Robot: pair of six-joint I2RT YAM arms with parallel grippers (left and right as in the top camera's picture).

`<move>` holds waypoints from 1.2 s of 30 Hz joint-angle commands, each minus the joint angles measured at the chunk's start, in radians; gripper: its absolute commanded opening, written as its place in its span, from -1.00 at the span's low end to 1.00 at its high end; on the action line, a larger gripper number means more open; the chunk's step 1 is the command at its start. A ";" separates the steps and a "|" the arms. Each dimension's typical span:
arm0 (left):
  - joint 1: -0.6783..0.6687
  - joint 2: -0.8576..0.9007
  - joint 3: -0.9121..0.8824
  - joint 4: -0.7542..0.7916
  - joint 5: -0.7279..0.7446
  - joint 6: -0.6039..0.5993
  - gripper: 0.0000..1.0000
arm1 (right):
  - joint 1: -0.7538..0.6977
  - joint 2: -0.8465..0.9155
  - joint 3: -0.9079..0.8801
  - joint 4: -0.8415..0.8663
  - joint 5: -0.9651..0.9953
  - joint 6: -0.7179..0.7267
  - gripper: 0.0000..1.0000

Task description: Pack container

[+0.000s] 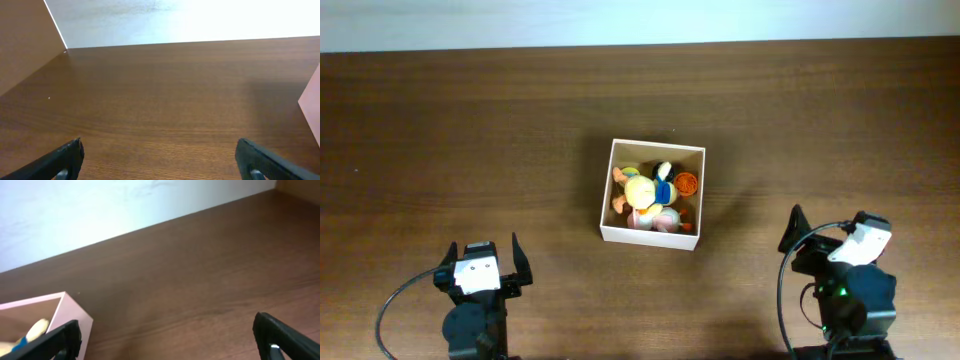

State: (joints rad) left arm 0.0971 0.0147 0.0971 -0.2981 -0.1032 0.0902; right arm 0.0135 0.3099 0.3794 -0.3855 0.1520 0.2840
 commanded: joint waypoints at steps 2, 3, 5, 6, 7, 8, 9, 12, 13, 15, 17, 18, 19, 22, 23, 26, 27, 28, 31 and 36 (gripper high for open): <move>-0.003 -0.010 -0.005 0.001 0.013 0.016 0.98 | -0.008 -0.093 -0.075 0.008 -0.048 -0.002 0.98; -0.003 -0.010 -0.005 0.001 0.013 0.016 0.98 | -0.008 -0.107 -0.088 0.008 -0.056 -0.002 0.98; -0.003 -0.010 -0.005 0.001 0.013 0.016 0.98 | -0.008 -0.135 -0.116 0.008 -0.074 -0.002 0.98; -0.003 -0.010 -0.005 0.001 0.013 0.016 0.98 | -0.008 -0.146 -0.127 0.009 -0.078 -0.002 0.98; -0.003 -0.010 -0.005 0.001 0.013 0.016 0.98 | -0.008 -0.158 -0.140 0.009 -0.079 -0.002 0.97; -0.003 -0.010 -0.005 0.001 0.013 0.016 0.98 | -0.008 -0.167 -0.150 0.009 -0.079 -0.002 0.98; -0.003 -0.010 -0.005 0.001 0.013 0.016 0.98 | -0.008 -0.179 -0.163 0.009 -0.088 -0.003 0.98; -0.003 -0.010 -0.005 0.001 0.013 0.016 0.98 | -0.008 -0.212 -0.198 0.009 -0.107 -0.003 0.97; -0.003 -0.010 -0.005 0.001 0.013 0.016 0.98 | -0.008 -0.222 -0.208 0.009 -0.117 -0.004 0.98; -0.003 -0.010 -0.005 0.001 0.013 0.016 0.98 | -0.008 -0.238 -0.222 0.009 -0.132 -0.006 0.98; -0.003 -0.010 -0.005 0.001 0.013 0.016 0.98 | -0.008 -0.251 -0.234 0.009 -0.150 -0.018 0.98; -0.003 -0.010 -0.005 0.001 0.013 0.016 0.98 | -0.007 -0.256 -0.238 0.009 -0.156 -0.021 0.98; -0.003 -0.010 -0.005 0.001 0.013 0.016 0.98 | -0.007 -0.263 -0.244 0.009 -0.162 -0.022 0.98; -0.003 -0.010 -0.005 0.001 0.013 0.016 0.98 | -0.007 -0.280 -0.259 0.008 -0.171 -0.026 0.98; -0.003 -0.010 -0.005 0.001 0.013 0.016 0.98 | -0.007 -0.285 -0.265 0.008 -0.172 -0.026 0.97; -0.003 -0.010 -0.005 0.001 0.013 0.016 0.98 | -0.006 -0.296 -0.267 0.009 -0.192 -0.074 0.98; -0.003 -0.010 -0.005 0.001 0.013 0.016 0.98 | -0.006 -0.299 -0.267 0.009 -0.195 -0.091 0.97; -0.003 -0.010 -0.005 0.001 0.013 0.016 0.98 | -0.005 -0.304 -0.267 0.008 -0.195 -0.102 0.98; -0.003 -0.010 -0.005 0.001 0.013 0.016 0.98 | -0.004 -0.307 -0.267 0.008 -0.198 -0.120 0.98; -0.003 -0.010 -0.005 0.001 0.013 0.016 0.98 | 0.026 -0.307 -0.267 0.008 -0.197 -0.119 0.98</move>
State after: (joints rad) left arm 0.0971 0.0147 0.0971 -0.2981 -0.1032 0.0902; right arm 0.0231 0.0154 0.1257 -0.3809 -0.0288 0.1814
